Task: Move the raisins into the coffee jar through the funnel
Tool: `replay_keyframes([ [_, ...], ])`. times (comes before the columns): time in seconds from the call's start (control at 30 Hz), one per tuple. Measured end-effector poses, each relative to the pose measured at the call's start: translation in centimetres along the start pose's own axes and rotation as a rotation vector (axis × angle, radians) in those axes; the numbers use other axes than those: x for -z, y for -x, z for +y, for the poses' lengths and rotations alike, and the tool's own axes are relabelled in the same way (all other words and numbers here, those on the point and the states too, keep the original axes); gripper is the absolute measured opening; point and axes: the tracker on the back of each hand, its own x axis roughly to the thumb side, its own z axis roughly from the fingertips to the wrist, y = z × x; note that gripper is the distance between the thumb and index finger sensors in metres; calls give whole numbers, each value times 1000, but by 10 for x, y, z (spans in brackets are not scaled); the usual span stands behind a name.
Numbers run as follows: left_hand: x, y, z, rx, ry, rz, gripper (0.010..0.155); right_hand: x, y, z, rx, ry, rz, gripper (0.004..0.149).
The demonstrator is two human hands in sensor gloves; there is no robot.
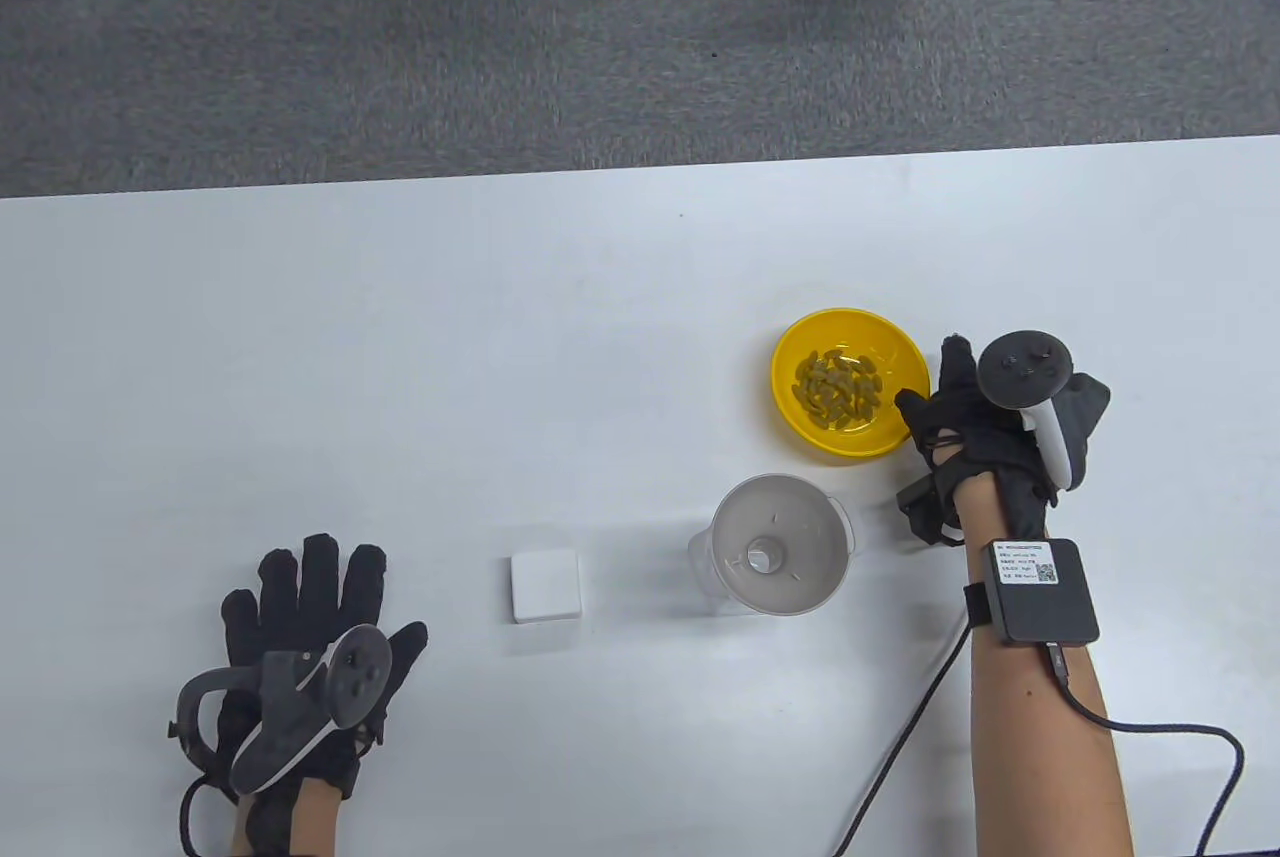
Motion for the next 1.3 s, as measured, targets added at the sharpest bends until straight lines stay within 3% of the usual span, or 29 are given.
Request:
replay_keyframes([
  [0.3,-1,1,3,-10,-12,6,83,-8,2,-13,215,-7,17,58],
  [0.6,-3,3,4,-22,-22,12,82,-40,-39,-70,284,26,-112,58],
  [0.87,-4,4,5,-24,-28,16,82,-87,-87,-115,292,55,-283,57],
  [1.03,-4,4,6,-23,-27,17,82,-117,-100,-119,277,71,-382,56],
  [1.3,-4,3,7,-22,-38,10,82,-159,-92,-101,339,152,-473,55],
])
